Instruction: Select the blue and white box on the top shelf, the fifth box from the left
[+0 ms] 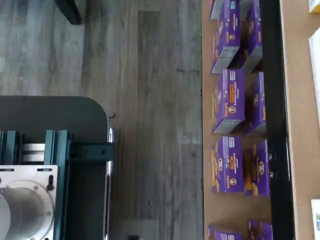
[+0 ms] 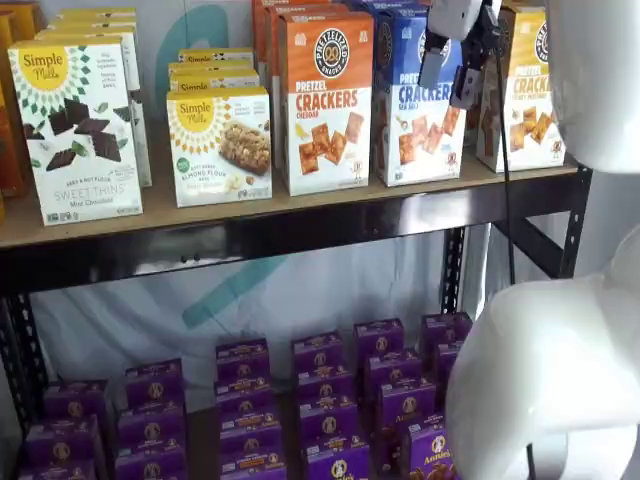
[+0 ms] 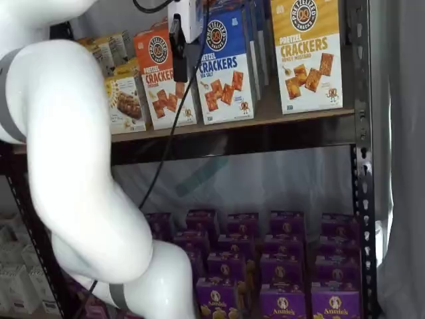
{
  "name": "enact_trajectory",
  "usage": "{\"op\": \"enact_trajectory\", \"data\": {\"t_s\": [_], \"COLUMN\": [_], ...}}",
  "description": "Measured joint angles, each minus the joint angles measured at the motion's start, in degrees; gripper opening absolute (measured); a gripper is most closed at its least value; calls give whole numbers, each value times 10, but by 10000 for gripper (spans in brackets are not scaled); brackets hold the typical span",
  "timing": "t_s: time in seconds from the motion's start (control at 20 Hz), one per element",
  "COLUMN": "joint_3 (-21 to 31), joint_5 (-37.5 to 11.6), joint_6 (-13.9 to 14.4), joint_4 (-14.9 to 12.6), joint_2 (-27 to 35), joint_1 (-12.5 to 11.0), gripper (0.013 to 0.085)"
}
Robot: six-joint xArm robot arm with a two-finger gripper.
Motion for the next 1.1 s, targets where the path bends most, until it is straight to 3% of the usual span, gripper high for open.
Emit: {"op": "enact_trajectory", "data": {"t_s": [0.45, 0.6, 0.75, 0.9, 1.1], "joint_3": [-14, -33, -61, -64, -46], "joint_5": [-12, -2, 14, -3, -57], "joint_6": [-7, -11, -14, -16, -17], "joint_4": [17, 45, 89, 138, 182], "joint_2": [6, 13, 22, 14, -10], "joint_1": [-15, -33, -61, -91, -115], "gripper": [850, 850, 850, 850, 850]}}
